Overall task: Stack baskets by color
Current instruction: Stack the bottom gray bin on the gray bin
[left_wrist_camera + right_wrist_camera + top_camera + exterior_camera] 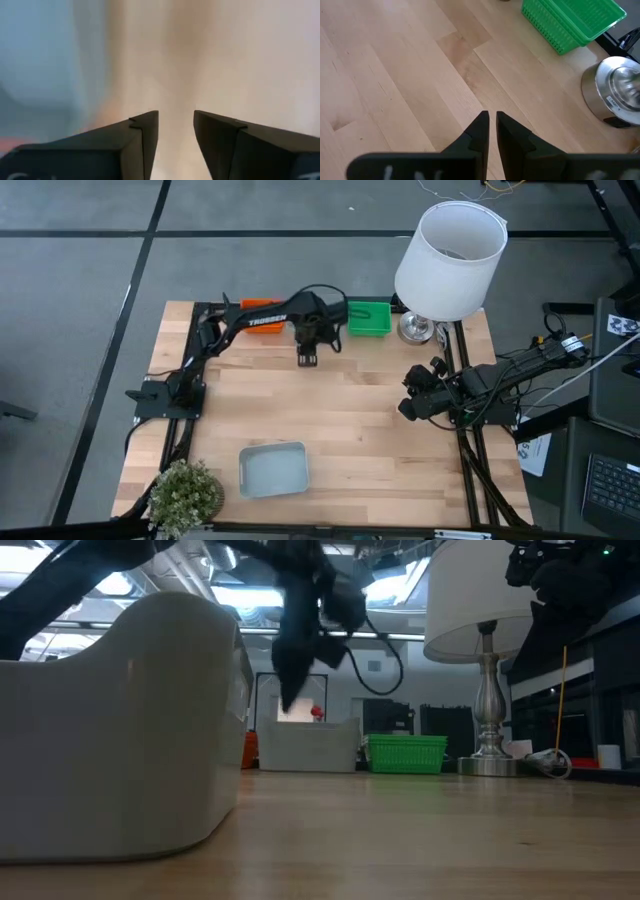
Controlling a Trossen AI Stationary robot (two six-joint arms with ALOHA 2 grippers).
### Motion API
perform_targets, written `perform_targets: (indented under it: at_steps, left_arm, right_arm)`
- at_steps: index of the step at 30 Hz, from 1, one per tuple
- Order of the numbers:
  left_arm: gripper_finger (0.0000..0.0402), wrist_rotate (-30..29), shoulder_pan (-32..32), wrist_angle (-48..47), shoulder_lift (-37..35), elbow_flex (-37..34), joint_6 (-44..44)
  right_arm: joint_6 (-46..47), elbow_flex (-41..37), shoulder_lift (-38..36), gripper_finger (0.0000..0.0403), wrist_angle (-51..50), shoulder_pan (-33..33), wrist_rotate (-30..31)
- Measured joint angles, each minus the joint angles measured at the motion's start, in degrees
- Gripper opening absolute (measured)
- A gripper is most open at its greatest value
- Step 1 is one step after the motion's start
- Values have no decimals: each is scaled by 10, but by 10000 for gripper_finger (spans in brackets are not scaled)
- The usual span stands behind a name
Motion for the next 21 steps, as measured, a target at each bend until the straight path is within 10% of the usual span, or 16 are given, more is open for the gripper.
perform_targets:
  at_steps: [10, 21]
  left_arm:
    - [116, 177, -143, -112, -56, -25, -144]
    - [116, 94, -319, 47, -212, -249, -297]
  right_arm:
    - [0, 0, 0, 37, 0, 0, 0]
    - [0, 0, 7, 37, 5, 0, 0]
